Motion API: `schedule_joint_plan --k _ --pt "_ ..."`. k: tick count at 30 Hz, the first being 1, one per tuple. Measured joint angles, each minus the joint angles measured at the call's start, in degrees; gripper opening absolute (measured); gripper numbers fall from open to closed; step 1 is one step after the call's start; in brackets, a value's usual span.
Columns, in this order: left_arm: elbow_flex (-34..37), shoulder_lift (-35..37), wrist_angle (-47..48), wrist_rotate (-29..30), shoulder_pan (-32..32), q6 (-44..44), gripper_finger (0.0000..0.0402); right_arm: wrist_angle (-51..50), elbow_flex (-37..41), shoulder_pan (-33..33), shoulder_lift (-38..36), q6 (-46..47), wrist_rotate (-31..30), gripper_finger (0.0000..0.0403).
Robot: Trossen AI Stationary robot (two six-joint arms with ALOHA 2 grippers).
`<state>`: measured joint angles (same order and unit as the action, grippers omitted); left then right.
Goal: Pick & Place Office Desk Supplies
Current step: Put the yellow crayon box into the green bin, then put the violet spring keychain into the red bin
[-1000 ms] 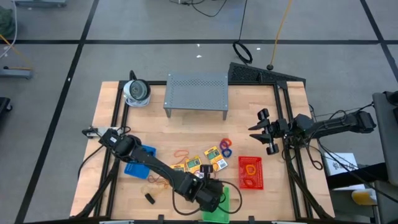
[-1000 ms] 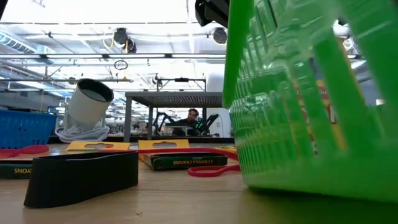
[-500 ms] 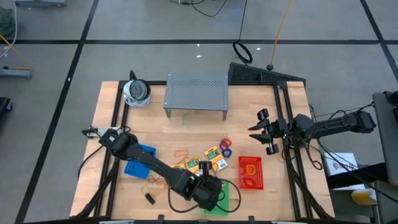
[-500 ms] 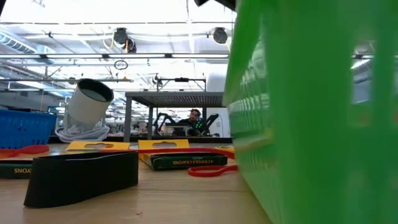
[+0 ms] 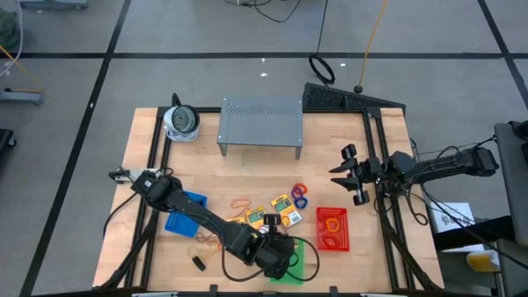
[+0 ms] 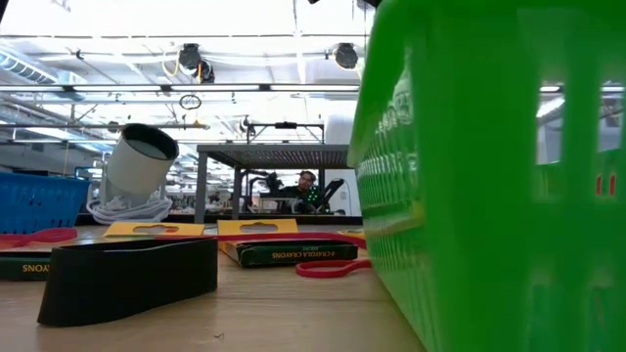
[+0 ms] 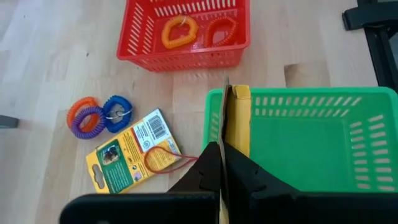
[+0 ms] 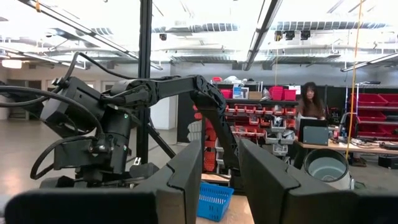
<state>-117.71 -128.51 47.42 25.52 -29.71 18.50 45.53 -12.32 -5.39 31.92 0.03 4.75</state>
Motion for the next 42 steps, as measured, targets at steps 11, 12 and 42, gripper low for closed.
schedule_joint_plan --k 11,12,42 --pt "0.0 0.0 -0.9 -1.5 0.0 -0.3 0.0065 0.0 0.0 0.0 0.0 0.0 0.0 0.0100" --pt "0.0 0.0 -0.9 -1.5 0.0 -0.3 0.0076 0.0 0.0 0.0 0.0 0.0 0.0 0.0100" --pt "0.0 0.0 -1.1 -4.6 3.3 -1.8 0.0152 0.0 0.0 0.0 0.0 -3.5 0.0 0.0100"
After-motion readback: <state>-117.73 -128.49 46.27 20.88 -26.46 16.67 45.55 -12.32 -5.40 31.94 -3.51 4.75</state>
